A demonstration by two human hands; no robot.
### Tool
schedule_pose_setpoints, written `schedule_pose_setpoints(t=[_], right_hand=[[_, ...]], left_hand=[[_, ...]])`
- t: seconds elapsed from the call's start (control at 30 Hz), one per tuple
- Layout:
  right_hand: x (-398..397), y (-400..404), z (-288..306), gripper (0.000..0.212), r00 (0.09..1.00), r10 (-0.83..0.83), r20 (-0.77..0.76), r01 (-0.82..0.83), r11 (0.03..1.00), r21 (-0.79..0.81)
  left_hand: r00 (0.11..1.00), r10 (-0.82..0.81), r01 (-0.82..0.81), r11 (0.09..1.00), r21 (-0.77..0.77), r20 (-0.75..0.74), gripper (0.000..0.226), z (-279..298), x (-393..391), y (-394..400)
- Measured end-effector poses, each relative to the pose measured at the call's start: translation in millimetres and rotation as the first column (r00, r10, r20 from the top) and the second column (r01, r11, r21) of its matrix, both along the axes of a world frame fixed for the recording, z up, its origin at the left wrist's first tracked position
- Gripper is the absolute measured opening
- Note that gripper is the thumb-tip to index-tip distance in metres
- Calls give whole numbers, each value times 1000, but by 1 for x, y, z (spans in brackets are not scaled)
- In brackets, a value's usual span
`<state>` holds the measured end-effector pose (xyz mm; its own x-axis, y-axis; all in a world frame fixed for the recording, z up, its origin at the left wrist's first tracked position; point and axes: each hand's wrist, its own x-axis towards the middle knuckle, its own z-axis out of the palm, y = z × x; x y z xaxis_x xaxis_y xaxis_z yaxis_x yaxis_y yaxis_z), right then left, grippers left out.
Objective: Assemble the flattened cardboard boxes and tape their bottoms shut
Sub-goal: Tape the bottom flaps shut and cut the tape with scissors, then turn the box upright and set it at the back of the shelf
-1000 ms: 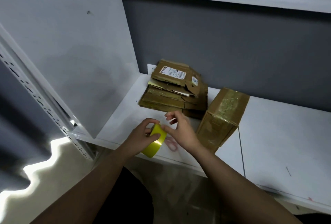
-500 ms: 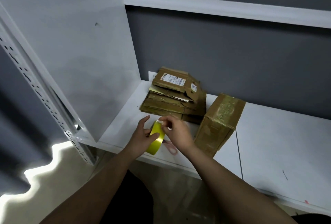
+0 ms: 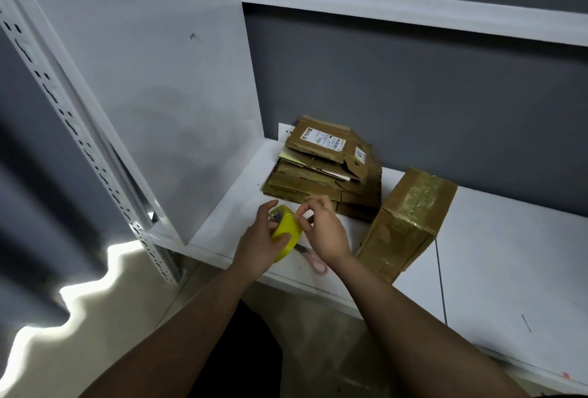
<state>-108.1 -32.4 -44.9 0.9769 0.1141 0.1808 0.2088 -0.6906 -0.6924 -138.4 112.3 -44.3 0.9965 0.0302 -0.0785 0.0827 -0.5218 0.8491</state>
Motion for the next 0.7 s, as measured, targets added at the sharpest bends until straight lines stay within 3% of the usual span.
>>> schedule_pose_setpoints(t=[0.07, 0.13, 0.23, 0.33, 0.57, 0.7], right_hand=[[1, -8, -7, 13, 998, -60, -25, 58, 996, -61], [1, -15, -14, 25, 993, -92, -70, 84, 990, -109], [4, -20, -23, 28, 984, -109, -139, 87, 984, -156], [8, -23, -29, 24, 976, -125, -177, 99, 983, -152], [10, -39, -32, 18, 972, -106, -208, 75, 986, -148], [2, -43, -28, 16, 975, -60, -215, 43, 995, -85]], left_hand=[[1000, 4, -5, 997, 76, 6, 66, -2, 3, 3], [999, -3, -7, 965, 263, 37, 62, -6, 8, 4], [996, -49, 3, 841, 541, 70, 56, -20, 20, 3], [997, -75, 42, 676, 735, 11, 57, -37, 33, 3], [996, -18, 79, 512, 856, -82, 65, -62, 46, 10], [988, -15, 135, 553, 822, -152, 66, -65, 49, 10]])
